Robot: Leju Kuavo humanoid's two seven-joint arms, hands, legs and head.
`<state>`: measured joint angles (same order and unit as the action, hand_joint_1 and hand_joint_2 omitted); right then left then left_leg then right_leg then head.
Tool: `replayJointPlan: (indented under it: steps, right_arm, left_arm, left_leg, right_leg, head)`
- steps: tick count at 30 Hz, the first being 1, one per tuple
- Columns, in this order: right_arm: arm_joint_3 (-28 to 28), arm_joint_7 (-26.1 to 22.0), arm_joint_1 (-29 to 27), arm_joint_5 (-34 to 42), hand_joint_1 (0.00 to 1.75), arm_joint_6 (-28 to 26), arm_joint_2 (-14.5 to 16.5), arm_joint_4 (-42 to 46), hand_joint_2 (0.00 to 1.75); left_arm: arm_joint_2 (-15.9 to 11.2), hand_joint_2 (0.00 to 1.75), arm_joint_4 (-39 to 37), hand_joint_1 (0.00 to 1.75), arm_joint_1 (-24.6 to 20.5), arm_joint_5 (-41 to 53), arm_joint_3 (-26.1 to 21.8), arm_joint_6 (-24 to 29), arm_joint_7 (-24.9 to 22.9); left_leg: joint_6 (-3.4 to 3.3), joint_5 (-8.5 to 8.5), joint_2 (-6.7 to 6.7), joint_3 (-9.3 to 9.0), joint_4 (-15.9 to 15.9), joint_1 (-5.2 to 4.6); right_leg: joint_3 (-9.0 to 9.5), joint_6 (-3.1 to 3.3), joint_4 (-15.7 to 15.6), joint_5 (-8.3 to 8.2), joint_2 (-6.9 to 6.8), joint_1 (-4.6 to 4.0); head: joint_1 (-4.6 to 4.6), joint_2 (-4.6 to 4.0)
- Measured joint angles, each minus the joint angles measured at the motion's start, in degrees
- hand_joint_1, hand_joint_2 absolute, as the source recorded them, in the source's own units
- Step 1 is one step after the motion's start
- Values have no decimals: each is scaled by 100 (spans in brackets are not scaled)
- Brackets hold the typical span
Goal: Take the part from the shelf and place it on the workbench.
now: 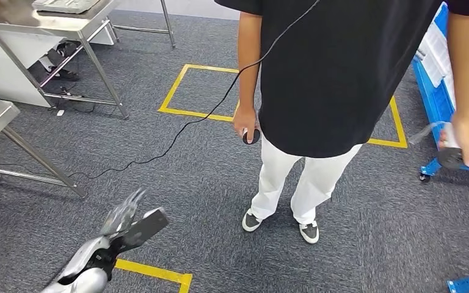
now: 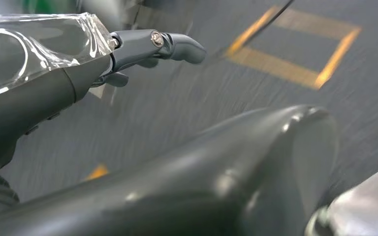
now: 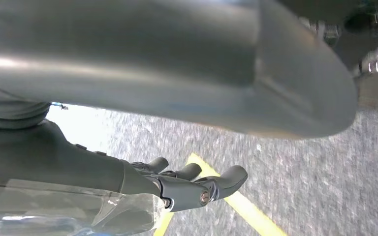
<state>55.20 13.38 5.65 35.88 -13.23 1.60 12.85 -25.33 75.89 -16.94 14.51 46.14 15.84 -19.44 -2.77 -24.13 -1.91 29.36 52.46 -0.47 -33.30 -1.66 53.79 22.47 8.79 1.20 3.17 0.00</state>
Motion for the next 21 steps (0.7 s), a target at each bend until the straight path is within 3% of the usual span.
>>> replayJointPlan:
  steps: [2,4,6,7,8,10,12,13,15,17,19,20,21]
  right_arm:
    - [15,-1,-17,4,0,-9,14,0,0]
    - [34,-2,-14,13,0,-18,16,0,0]
    - [61,-2,-7,24,0,-21,19,0,0]
    - [73,-2,-11,34,0,-22,21,0,0]
    - [83,-2,-18,47,0,-26,22,0,0]
    - [92,-1,-25,73,0,-38,23,0,0]
    - [98,1,-9,93,0,-54,23,1,0]
    - [101,1,0,106,0,-62,24,1,0]
    - [110,6,3,126,0,-69,25,2,0]
    - [124,16,3,128,0,-69,27,2,0]
    - [137,18,24,124,0,-70,38,2,0]
    - [141,13,35,120,0,-71,45,2,0]
    - [143,10,41,119,0,-72,50,2,0]
  left_arm:
    - [140,0,-778,0,237,-670,-274,108,454]
    - [283,0,-1503,0,476,-1359,-533,79,770]
    - [426,0,-2172,0,746,-2013,-773,-24,932]
    - [514,0,-2493,0,870,-2294,-894,-72,967]
    - [612,0,-2799,0,977,-2532,-1017,-106,979]
    - [813,0,-3325,0,1128,-2866,-1252,-166,945]
    - [1001,0,-3736,0,1213,-3071,-1449,-242,849]
    - [1093,0,-3913,0,1238,-3147,-1534,-281,794]
    - [1276,0,-4222,0,1263,-3258,-1690,-357,715]
    - [1458,0,-4470,0,1279,-3320,-1820,-426,667]
    - [1620,0,-4716,0,1311,-3320,-1929,-505,636]
    - [1684,0,-4828,0,1337,-3255,-1971,-549,624]
    - [1719,0,-4891,0,1353,-3226,-1994,-575,620]
  left_leg:
    - [-81,55,135,-48,-89,6]
    - [-118,80,291,-73,-137,-5]
    - [-127,77,473,-58,-135,-17]
    - [-127,75,560,-50,-133,-16]
    - [-125,73,636,-43,-130,-13]
    - [-105,62,746,-46,-118,-6]
    - [-54,41,815,-54,-94,-21]
    - [-23,33,843,-61,-84,-28]
    - [38,25,885,-78,-75,-22]
    - [111,-118,686,-21,97,17]
    - [172,-524,365,270,776,56]
    - [183,-748,284,475,1244,66]
    - [189,-871,259,594,1511,70]
  right_leg:
    - [-100,-16,237,145,-270,-43]
    - [-386,-21,888,537,-667,-88]
    - [-695,-52,1587,881,-784,-88]
    - [-726,-70,1699,906,-802,-81]
    - [-629,-85,1571,823,-824,-73]
    - [-110,-97,723,489,-980,-61]
    - [308,-56,17,295,-1134,-87]
    - [381,-27,-120,280,-1163,-103]
    - [377,39,-133,267,-1081,-115]
    - [373,106,-145,235,-1001,-99]
    - [347,159,-150,197,-901,-95]
    - [328,175,-149,182,-832,-102]
    - [317,182,-148,175,-793,-109]
  head:
    - [-10,0]
    - [-22,-1]
    - [-26,-1]
    - [-26,-1]
    - [-27,0]
    - [-27,0]
    - [-25,0]
    - [-23,0]
    - [-19,0]
    - [-11,0]
    - [0,0]
    - [4,0]
    - [5,0]
